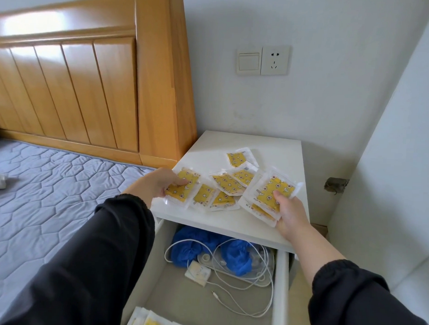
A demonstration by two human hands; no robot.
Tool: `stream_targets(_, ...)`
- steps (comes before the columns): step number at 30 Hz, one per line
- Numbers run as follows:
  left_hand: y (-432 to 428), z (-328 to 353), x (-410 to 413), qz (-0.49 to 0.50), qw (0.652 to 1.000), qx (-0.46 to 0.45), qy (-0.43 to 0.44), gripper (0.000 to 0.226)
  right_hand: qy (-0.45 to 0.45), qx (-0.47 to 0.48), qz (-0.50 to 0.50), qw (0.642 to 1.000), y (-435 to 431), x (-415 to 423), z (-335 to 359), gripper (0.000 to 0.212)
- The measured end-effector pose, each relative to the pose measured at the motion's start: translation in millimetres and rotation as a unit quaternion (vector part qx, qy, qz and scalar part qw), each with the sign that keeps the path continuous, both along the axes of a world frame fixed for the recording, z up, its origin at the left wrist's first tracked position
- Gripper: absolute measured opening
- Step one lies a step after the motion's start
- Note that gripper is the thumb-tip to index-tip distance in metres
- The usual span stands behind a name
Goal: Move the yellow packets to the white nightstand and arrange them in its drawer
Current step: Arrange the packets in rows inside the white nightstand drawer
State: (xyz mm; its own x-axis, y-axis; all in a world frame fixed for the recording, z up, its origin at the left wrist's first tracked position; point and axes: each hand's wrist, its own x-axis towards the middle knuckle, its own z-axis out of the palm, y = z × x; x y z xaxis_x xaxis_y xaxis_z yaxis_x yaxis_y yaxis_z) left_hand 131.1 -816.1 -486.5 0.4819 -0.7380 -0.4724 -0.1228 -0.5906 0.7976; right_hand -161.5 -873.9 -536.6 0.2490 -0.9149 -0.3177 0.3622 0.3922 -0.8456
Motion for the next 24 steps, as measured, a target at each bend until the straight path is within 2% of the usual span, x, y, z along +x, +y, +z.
stream_targets(2, 7, -2, -2, 0.021, 0.997, -0.045, 0.063, 0.019, -0.008, 0.0, -0.001, 1.0, 0, 0, 0, 0.017)
stream_targets(4, 14, -6, -4, 0.033, 0.993, -0.077, 0.089, 0.02, -0.004, 0.0, -0.001, 1.0, 1, 0, 1, 0.018)
stream_targets(11, 35, -12, -20, 0.062, 0.984, -0.151, 0.066, 0.032, -0.016, 0.022, 0.002, 1.0, 8, -2, 6, 0.014)
stream_targets(15, 52, -1, -38, -0.026, 0.991, -0.13, 0.03, 0.037, 0.011, 0.044, 0.128, 0.991, 22, -19, 16, 0.023)
stream_targets(20, 72, 20, -68, -0.136, 0.984, -0.117, -0.008, 0.024, 0.063, -0.04, 0.328, 0.942, 42, -36, 36, 0.026)
stream_targets(22, 78, 26, -80, -0.142, 0.981, -0.131, 0.018, 0.023, 0.082, -0.058, 0.362, 0.927, 49, -38, 40, 0.031)
stream_targets(24, 81, 27, -88, -0.122, 0.98, -0.149, 0.044, 0.026, 0.082, -0.067, 0.347, 0.932, 56, -38, 40, 0.028)
